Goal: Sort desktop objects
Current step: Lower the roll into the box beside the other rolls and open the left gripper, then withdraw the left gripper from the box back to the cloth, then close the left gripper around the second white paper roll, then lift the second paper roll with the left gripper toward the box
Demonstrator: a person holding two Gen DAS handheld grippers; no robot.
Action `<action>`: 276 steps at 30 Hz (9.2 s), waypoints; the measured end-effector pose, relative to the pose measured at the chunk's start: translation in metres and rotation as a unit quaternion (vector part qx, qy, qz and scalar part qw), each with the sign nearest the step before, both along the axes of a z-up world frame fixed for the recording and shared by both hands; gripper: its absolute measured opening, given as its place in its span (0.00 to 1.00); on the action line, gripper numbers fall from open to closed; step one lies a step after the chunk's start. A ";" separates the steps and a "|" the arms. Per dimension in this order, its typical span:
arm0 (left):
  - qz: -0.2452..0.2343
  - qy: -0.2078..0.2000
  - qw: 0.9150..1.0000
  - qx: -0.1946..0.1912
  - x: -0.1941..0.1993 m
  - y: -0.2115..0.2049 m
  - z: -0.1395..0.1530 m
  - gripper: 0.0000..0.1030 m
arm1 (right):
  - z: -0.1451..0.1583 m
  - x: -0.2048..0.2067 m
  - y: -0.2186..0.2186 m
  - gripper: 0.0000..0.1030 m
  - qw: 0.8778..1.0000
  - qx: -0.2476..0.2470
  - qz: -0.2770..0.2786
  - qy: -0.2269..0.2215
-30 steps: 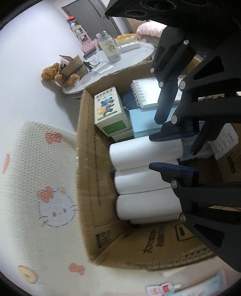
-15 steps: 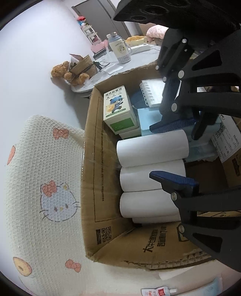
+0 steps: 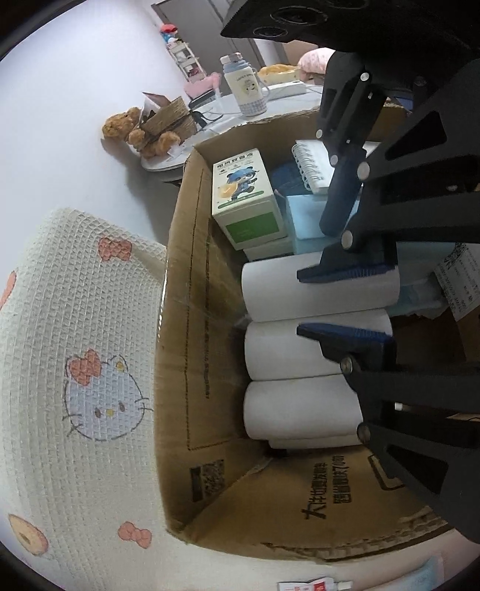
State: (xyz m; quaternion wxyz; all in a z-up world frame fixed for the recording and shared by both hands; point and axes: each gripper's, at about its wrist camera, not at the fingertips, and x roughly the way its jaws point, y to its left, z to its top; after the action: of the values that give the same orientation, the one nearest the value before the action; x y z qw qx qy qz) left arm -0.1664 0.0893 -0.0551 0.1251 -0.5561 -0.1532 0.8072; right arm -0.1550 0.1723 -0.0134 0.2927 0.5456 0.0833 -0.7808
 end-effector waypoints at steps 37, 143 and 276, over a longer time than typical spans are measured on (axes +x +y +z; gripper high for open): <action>0.033 0.168 0.985 -0.039 0.072 -0.042 0.059 0.36 | 0.014 0.032 -0.022 0.17 0.997 0.043 0.046 0.049; 0.331 0.045 0.925 0.183 0.176 -0.299 -0.106 0.59 | -0.092 0.106 -0.266 0.17 0.984 0.121 0.085 0.096; 0.135 0.184 0.973 0.037 0.086 -0.141 0.071 0.47 | 0.050 0.047 -0.138 0.39 0.975 -0.156 0.063 0.147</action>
State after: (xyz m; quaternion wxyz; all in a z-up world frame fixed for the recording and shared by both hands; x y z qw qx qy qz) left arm -0.0804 -0.0515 0.0157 0.0618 -0.3672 -0.2311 0.8989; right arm -0.1075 0.0344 0.0368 0.4078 0.3665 0.0368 -0.8355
